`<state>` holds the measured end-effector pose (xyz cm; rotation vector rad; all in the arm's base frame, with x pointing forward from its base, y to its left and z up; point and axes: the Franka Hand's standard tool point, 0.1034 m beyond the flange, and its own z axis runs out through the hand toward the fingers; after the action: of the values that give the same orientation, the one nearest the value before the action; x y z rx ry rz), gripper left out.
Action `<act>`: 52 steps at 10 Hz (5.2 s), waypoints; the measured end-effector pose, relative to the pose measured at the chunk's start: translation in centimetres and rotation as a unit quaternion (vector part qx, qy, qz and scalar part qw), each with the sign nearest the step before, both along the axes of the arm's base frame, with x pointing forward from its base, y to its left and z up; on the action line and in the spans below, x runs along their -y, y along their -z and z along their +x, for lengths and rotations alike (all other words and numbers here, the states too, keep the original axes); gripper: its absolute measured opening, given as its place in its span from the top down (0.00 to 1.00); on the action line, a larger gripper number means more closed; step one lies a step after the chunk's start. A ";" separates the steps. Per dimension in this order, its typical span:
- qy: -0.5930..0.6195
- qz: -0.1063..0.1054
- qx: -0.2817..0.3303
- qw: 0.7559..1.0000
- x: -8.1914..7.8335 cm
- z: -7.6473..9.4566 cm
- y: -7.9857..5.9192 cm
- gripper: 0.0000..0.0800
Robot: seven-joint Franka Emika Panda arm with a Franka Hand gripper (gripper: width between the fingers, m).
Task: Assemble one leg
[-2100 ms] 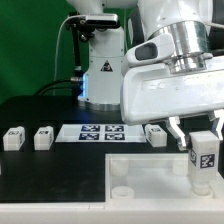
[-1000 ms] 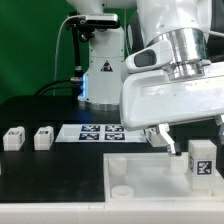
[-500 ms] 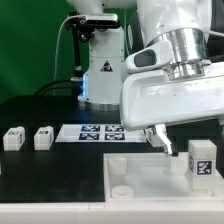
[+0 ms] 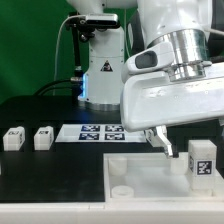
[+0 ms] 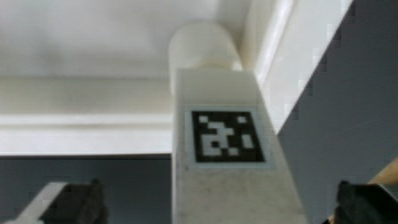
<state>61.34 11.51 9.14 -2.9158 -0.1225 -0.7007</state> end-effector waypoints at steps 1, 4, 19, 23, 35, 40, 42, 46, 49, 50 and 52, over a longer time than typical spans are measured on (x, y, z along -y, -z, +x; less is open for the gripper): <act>-0.004 0.000 -0.025 1.000 -0.1 0.2 -0.1 0.19; -0.019 0.002 -0.178 0.984 0.3 0.7 -0.5 0.19; 0.306 0.099 -0.300 0.898 1.5 1.9 1.1 0.63; 0.566 0.187 -0.330 0.732 1.4 1.5 1.2 0.63; 0.282 0.117 -0.298 0.905 1.1 1.6 1.2 0.19; 0.127 0.064 -0.271 0.952 0.8 1.7 1.1 0.35; 0.159 0.073 -0.275 0.945 0.7 1.8 1.1 0.52; 0.358 0.117 -0.300 0.876 1.1 1.7 1.2 0.63; 0.531 0.179 -0.320 0.764 1.6 1.8 1.3 0.63; 0.609 0.210 -0.324 0.693 1.6 1.6 1.5 0.63; 0.663 0.223 -0.328 0.635 1.4 1.5 1.5 0.63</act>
Offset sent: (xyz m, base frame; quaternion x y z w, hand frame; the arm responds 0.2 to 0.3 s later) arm 0.0160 -0.0117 -0.0011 -0.0041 -0.2963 0.0288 0.9547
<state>62.82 10.13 7.62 -2.0563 2.0203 0.3358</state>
